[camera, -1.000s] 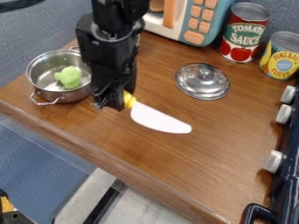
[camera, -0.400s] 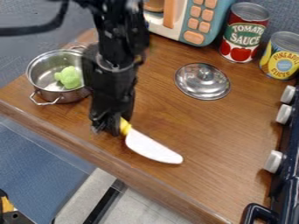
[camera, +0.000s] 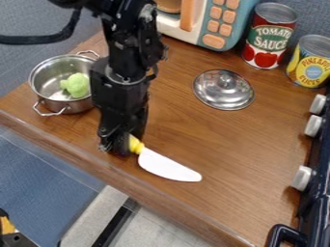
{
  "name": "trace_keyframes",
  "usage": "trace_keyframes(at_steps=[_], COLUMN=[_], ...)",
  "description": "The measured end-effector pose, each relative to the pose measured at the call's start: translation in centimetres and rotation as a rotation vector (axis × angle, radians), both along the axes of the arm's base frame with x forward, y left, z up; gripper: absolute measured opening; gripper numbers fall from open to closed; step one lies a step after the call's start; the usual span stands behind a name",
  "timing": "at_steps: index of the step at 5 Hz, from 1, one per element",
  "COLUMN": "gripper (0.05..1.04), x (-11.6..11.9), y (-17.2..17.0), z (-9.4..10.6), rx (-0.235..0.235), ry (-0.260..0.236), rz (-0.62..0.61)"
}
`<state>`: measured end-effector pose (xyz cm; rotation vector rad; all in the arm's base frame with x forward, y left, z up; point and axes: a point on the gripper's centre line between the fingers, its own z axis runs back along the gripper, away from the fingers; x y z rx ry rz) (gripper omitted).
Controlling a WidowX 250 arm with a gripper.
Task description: Move the yellow knife to the lower center of the table
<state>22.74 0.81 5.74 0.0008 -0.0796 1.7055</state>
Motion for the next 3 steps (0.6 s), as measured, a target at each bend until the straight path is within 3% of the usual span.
trace_keyframes(at_steps=[1, 3], gripper=[0.999, 1.000], x=[-0.3, 1.3], y=[0.3, 2.1], z=[0.6, 6.9], rx=[-0.010, -0.033], ry=[0.003, -0.178], rz=[-0.003, -0.032])
